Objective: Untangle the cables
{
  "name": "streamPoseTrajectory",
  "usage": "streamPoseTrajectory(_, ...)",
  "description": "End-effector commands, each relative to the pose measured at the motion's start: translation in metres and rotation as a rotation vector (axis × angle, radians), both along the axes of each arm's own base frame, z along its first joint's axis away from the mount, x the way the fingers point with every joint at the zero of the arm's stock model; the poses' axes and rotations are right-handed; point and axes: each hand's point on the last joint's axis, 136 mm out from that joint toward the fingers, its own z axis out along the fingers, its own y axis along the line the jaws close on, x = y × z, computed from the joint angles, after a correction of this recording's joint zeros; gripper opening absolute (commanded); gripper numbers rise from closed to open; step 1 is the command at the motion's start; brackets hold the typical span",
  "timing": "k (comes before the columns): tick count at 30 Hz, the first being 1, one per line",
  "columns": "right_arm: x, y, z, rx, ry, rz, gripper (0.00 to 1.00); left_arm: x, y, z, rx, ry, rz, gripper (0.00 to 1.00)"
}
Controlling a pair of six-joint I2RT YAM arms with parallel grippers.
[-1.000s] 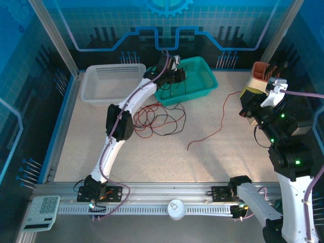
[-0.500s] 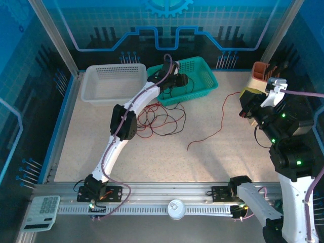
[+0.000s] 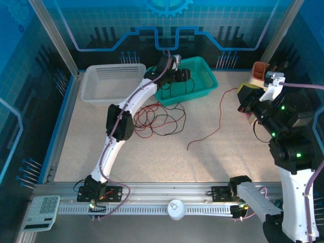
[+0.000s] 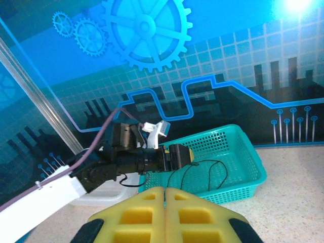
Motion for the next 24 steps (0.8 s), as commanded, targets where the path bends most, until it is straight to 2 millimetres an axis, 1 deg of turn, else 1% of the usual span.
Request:
streamPoseTrajectory(1, -0.003, 0.003, 0.028, 0.033, -0.069, 0.023, 0.00, -0.052, -0.009, 0.131, -0.108, -0.228, -0.167, 0.69)
streamPoseTrajectory(4, 0.000, 0.005, 0.039, 0.043, -0.085, 0.031, 0.00, -0.093, -0.002, 0.159, -0.134, -0.286, -0.259, 0.72)
streamPoseTrajectory(6, 0.003, 0.007, 0.046, 0.052, -0.093, 0.039, 0.00, -0.122, 0.006, 0.166, -0.161, -0.334, -0.304, 0.76)
streamPoseTrajectory(8, 0.005, 0.010, 0.054, 0.062, -0.100, 0.055, 0.00, -0.151, 0.015, 0.168, -0.188, -0.375, -0.343, 0.80)
streamPoseTrajectory(10, 0.008, 0.015, 0.063, 0.076, -0.104, 0.078, 0.00, -0.181, 0.021, 0.167, -0.212, -0.392, -0.373, 0.82)
streamPoseTrajectory(11, 0.010, 0.017, 0.066, 0.083, -0.106, 0.090, 0.00, -0.192, 0.023, 0.166, -0.215, -0.397, -0.380, 0.83)
streamPoseTrajectory(13, 0.012, 0.023, 0.074, 0.102, -0.107, 0.115, 0.00, -0.218, 0.020, 0.165, -0.224, -0.408, -0.411, 0.86)
streamPoseTrajectory(15, 0.015, 0.029, 0.080, 0.123, -0.112, 0.141, 0.00, -0.239, 0.014, 0.164, -0.227, -0.422, -0.438, 0.87)
streamPoseTrajectory(16, 0.015, 0.034, 0.085, 0.135, -0.119, 0.156, 0.00, -0.250, 0.008, 0.163, -0.222, -0.430, -0.457, 0.87)
streamPoseTrajectory(18, 0.016, 0.043, 0.091, 0.150, -0.126, 0.182, 0.00, -0.264, -0.002, 0.157, -0.203, -0.439, -0.475, 0.87)
streamPoseTrajectory(19, 0.016, 0.048, 0.095, 0.155, -0.131, 0.195, 0.00, -0.268, -0.005, 0.153, -0.190, -0.443, -0.473, 0.87)
streamPoseTrajectory(22, 0.016, 0.065, 0.102, 0.162, -0.139, 0.237, 0.00, -0.271, -0.013, 0.143, -0.185, -0.444, -0.462, 0.87)
streamPoseTrajectory(24, 0.015, 0.077, 0.106, 0.166, -0.143, 0.266, 0.00, -0.267, -0.016, 0.138, -0.171, -0.450, -0.445, 0.87)
